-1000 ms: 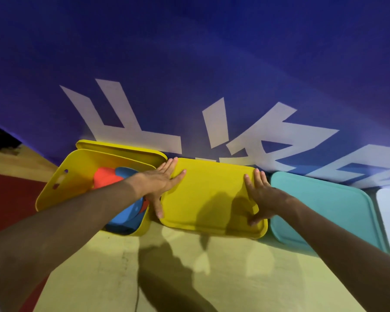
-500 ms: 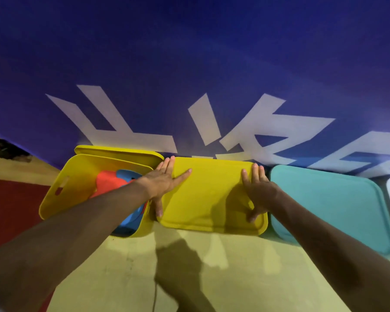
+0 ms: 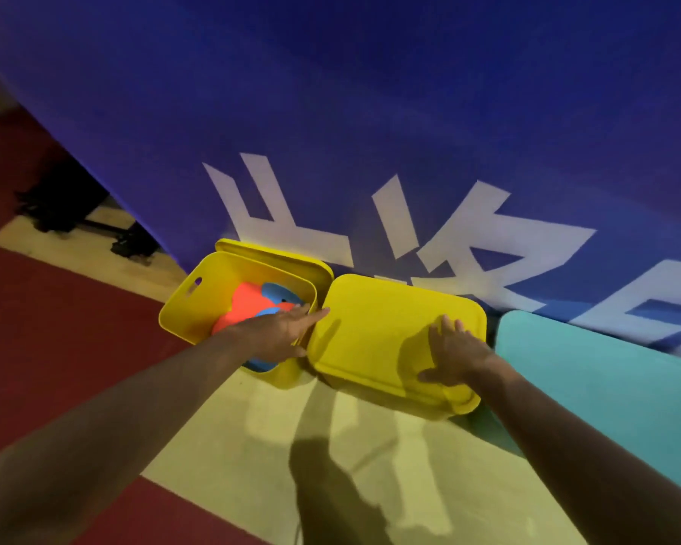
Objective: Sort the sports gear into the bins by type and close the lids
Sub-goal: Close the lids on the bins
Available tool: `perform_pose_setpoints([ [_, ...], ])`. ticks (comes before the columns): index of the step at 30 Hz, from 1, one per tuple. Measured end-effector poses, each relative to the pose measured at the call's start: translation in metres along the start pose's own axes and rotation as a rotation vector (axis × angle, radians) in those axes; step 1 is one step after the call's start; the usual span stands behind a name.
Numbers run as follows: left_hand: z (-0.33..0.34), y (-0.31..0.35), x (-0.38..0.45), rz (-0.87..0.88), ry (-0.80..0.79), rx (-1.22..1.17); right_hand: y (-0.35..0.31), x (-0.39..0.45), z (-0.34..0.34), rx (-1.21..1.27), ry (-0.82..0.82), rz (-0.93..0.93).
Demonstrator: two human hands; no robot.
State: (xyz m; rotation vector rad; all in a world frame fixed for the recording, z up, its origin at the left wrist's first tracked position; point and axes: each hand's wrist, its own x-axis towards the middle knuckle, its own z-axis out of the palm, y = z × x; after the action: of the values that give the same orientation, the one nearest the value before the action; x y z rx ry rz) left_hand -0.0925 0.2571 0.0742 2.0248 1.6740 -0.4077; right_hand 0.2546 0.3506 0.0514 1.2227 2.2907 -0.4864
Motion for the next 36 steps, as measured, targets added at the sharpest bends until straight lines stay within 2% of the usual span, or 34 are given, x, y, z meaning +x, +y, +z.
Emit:
perform_pose_setpoints([
  [3, -0.007, -0.032, -0.002, -0.041, -0.039, -0.055, -0.036, -0.005, 0.01, 0.027, -0.007, -0.026],
  [9, -0.038, -0.123, -0.001, -0.01, 0.028, -0.044, -0.132, 0.012, -0.02, 0.202, -0.077, 0.023],
  [11, -0.048, -0.151, -0.002, -0.005, 0.03, -0.029, -0.171, 0.027, -0.042, 0.227, 0.009, 0.022],
  [15, -0.061, -0.202, -0.013, 0.045, 0.077, 0.007, -0.233, 0.072, -0.082, 0.286, 0.342, 0.073],
  [20, -0.07, -0.256, -0.032, 0.004, 0.024, -0.104, -0.258, 0.104, -0.111, 0.2, 0.429, 0.241],
  [25, -0.076, -0.296, -0.034, -0.073, 0.049, -0.13, -0.252, 0.139, -0.123, 0.129, 0.378, 0.23],
  [30, -0.067, -0.312, -0.031, -0.064, 0.049, -0.157, -0.261, 0.166, -0.11, -0.008, 0.277, 0.236],
  [36, -0.058, -0.322, -0.031, -0.083, 0.052, -0.188, -0.272, 0.178, -0.102, -0.142, 0.365, 0.303],
])
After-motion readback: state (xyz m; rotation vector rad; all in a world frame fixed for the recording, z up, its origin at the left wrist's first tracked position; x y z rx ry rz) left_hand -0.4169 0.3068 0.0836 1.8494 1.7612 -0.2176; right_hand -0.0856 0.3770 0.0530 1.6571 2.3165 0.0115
